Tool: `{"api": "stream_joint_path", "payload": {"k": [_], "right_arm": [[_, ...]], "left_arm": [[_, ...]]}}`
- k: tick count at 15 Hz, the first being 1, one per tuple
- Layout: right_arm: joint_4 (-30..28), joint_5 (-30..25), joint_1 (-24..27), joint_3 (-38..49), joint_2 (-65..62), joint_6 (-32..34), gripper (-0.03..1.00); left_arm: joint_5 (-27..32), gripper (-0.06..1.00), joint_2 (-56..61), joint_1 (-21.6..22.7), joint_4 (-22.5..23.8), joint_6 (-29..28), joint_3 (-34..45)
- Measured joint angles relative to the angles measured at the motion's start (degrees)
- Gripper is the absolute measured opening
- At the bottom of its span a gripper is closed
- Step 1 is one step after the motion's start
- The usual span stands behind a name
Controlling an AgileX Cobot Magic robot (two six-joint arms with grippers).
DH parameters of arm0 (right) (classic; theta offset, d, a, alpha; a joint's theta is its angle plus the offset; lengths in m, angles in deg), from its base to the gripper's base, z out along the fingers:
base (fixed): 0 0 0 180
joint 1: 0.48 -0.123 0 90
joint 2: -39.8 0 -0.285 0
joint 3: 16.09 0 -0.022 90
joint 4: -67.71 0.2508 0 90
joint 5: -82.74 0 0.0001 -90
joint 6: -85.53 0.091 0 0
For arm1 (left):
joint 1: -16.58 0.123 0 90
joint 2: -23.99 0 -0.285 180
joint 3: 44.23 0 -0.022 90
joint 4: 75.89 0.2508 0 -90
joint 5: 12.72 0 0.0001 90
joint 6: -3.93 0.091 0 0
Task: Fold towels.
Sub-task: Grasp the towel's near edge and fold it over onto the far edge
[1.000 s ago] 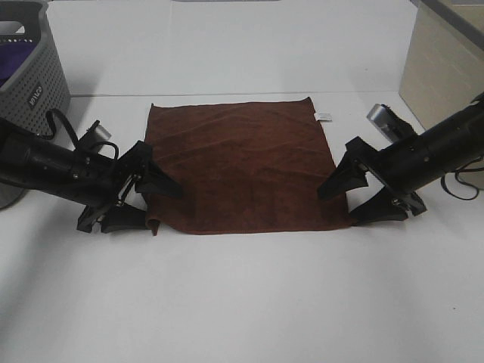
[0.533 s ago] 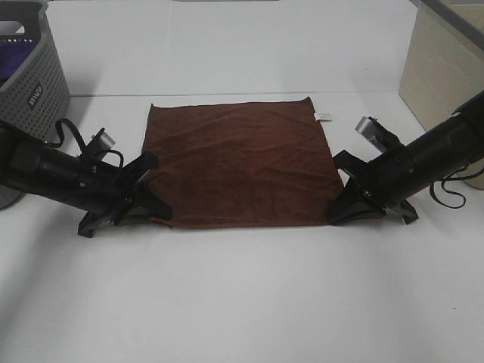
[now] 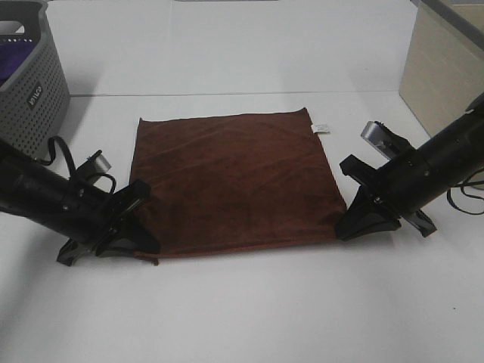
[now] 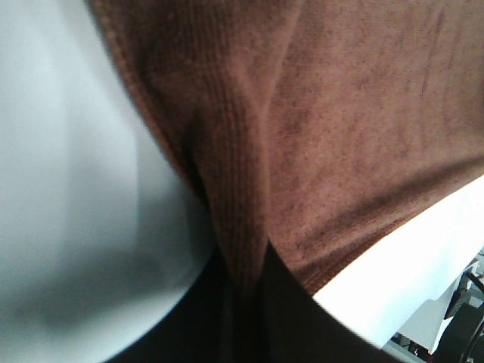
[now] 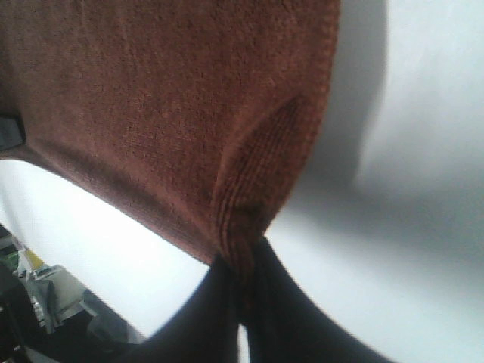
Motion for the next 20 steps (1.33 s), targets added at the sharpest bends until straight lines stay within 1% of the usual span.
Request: {"api": "stream_joint_path", "payload": {"k": [1,3,4,6,8,10,11,14,17,20], "right_arm": [[0.2,-0.6,-0.1,4.3,-3.0,1.0,0.02],[-0.6,-0.6,-0.1,9.6,-6.6,3.3,0.01],[-0.6,-0.6,-0.1,9.6,-6.6,3.3,0.01],[-2.2,-0.6,-0.1,13.4,-9.5,5.7,0.01],[-3.2,-0.5,-0.1,13.6,-11.1,7.0,0.01],[-4.3,-0.5,-0.3,8.8,-11.6,7.3,0.01],[-4.9,-0.6,-0.6,5.7,-11.0,7.3,0.01],[-7.9,-0.9,-2.7,-6.4,-7.0,8.0,0.01],[-11.2,-0.6,-5.2,-18.6,-0.6,10.7,0.01],[-12.1,-0.2,-5.3,-28.9,6.9,11.4,0.01]], "left_arm": [[0.1,0.02,2.7,0.0,1.0,-0.3,3.5],[1.9,0.02,5.7,0.0,2.7,-0.9,7.6],[1.9,0.02,5.7,0.0,2.7,-0.9,7.6],[2.6,0.02,7.7,-0.3,3.4,-1.4,10.0],[2.8,0.02,9.1,-0.5,3.6,-1.9,10.0],[2.1,0.02,9.2,-0.5,3.6,-2.9,7.0],[1.2,0.02,9.2,-0.5,3.7,-4.4,5.0],[-2.1,0.02,9.1,-0.5,6.3,-7.7,-3.0],[-7.5,0.02,8.8,-0.5,8.7,-8.2,-11.0],[-10.0,0.02,4.4,-0.5,10.0,-8.3,-18.4]]}}
